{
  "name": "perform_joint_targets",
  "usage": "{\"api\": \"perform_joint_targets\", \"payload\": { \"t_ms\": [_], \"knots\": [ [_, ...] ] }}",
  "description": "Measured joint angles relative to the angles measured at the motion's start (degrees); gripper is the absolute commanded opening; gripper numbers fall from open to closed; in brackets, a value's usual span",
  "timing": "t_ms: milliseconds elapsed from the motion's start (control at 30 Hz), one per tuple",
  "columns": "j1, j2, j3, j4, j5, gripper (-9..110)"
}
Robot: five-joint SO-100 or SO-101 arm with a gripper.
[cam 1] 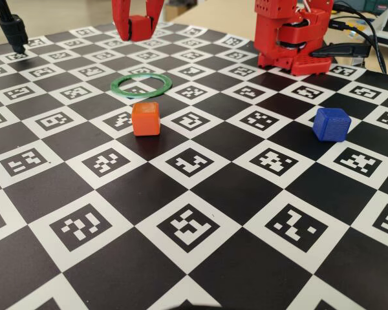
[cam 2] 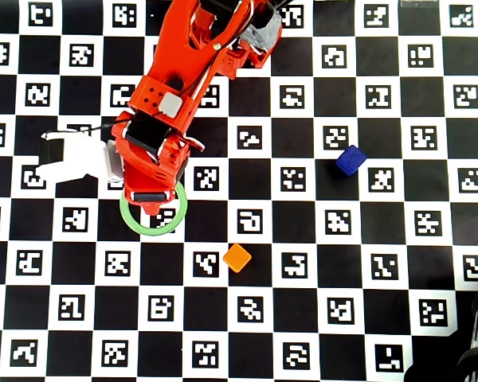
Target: Grab the red cube then put it in the green circle then put the blue cube on top and finally the orange cube on top
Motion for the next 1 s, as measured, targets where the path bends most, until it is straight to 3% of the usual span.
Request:
{"api": "perform_joint_targets", "payload": {
  "t_ms": [400, 1000],
  "knots": [
    [0.00, 0.00, 8.09, -10.63, 0.35, 4],
    [0.00, 0.00, 10.99, -16.35, 0.35, 4]
  ]
}}
